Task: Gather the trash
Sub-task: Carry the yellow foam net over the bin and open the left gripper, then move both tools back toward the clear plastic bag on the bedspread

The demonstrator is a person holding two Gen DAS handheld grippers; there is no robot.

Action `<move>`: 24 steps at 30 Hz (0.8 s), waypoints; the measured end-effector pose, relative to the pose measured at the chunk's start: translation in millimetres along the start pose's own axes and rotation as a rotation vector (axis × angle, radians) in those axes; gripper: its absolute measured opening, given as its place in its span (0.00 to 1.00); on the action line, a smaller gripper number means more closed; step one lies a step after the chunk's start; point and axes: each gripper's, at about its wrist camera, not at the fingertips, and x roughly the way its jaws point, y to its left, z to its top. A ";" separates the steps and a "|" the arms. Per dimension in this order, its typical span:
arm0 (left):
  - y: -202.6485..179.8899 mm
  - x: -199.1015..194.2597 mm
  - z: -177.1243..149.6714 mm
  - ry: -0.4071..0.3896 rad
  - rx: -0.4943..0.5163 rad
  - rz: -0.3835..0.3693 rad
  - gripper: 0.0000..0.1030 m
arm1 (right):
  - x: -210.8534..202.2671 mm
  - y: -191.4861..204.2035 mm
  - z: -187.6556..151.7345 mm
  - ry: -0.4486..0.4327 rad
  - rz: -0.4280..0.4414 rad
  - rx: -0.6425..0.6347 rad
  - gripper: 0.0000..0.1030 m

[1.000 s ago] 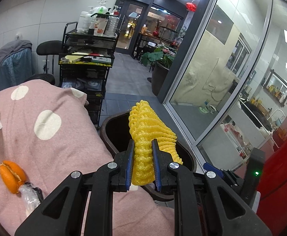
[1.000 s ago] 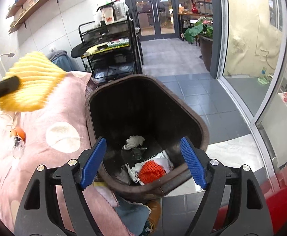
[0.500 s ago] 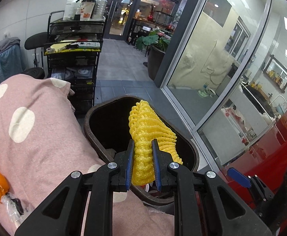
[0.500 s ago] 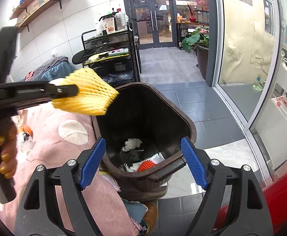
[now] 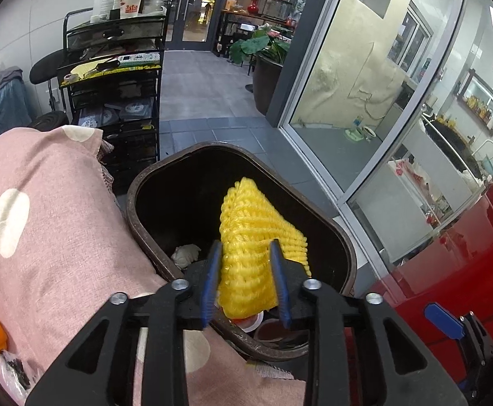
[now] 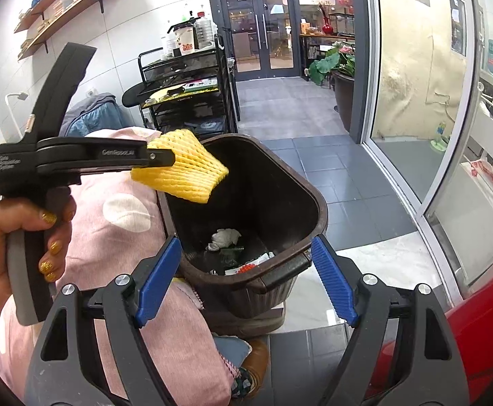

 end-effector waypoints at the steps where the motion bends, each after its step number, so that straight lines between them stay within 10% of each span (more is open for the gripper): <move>1: -0.9 0.2 0.4 -0.004 0.007 0.013 0.52 | -0.2 -1.1 -0.8 0.003 0.001 0.004 0.77; 11: -4.2 -14.5 3.4 -0.071 0.051 0.029 0.84 | -4.2 -5.3 -4.7 0.000 0.003 0.024 0.81; 24: -0.9 -43.9 -0.6 -0.155 0.048 0.036 0.92 | -4.0 2.4 -5.3 0.007 0.024 0.017 0.84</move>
